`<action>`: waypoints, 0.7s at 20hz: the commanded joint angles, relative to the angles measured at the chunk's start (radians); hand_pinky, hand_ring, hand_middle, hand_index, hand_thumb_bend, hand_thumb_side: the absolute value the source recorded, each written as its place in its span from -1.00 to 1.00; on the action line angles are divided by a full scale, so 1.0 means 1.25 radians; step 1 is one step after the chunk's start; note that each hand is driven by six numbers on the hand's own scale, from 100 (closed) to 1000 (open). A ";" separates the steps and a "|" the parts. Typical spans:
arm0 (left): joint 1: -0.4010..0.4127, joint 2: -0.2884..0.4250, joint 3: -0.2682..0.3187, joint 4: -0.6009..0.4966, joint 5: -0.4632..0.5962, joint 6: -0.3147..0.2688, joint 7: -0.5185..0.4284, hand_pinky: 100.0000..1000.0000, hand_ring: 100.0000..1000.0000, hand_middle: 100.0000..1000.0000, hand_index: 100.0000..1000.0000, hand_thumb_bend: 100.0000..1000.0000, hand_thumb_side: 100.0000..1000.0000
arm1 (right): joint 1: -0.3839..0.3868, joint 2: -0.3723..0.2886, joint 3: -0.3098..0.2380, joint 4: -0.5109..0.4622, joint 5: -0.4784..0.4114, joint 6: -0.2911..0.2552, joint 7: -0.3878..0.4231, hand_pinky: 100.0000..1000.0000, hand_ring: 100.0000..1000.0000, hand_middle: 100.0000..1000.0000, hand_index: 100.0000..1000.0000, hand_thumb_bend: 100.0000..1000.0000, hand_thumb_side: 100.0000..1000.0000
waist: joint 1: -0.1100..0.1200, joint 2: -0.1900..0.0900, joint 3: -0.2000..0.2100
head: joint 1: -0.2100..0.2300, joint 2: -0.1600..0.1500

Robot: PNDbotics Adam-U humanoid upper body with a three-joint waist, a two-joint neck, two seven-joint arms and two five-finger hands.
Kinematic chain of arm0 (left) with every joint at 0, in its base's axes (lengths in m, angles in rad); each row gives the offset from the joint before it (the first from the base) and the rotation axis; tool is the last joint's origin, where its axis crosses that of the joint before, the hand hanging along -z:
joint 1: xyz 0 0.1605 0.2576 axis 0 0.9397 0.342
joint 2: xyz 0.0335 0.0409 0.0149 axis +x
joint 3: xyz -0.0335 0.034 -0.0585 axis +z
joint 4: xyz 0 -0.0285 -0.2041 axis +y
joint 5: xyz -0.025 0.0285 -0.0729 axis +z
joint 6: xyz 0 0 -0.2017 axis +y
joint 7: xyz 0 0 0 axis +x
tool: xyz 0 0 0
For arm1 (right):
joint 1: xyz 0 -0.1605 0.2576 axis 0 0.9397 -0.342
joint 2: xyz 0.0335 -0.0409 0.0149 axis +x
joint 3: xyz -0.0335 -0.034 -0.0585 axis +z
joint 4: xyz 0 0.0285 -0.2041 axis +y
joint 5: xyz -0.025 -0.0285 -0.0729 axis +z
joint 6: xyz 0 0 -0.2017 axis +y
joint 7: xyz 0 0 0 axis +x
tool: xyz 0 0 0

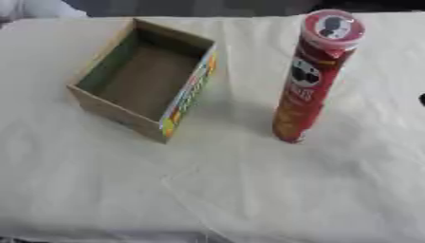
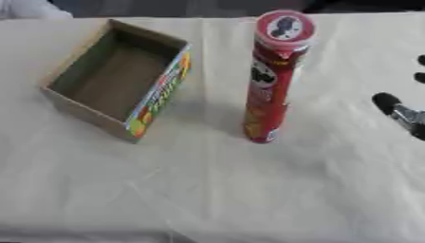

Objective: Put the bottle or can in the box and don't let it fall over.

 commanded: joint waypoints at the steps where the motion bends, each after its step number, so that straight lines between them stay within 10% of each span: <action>1: -0.004 0.015 0.006 -0.013 0.001 0.000 -0.001 0.76 0.44 -0.03 0.32 -1.00 0.10 | -0.015 -0.034 0.008 -0.015 0.002 0.016 0.048 0.67 0.76 1.00 0.77 0.23 -1.00 | -0.001 -0.008 0.002 | -0.005 -0.011; 14: -0.007 0.013 0.001 -0.012 0.003 0.000 -0.009 0.76 0.44 -0.04 0.32 -1.00 0.10 | -0.097 -0.045 0.064 -0.015 -0.051 0.061 0.076 0.67 0.76 1.00 0.75 0.24 -1.00 | 0.002 -0.008 0.012 | -0.021 -0.012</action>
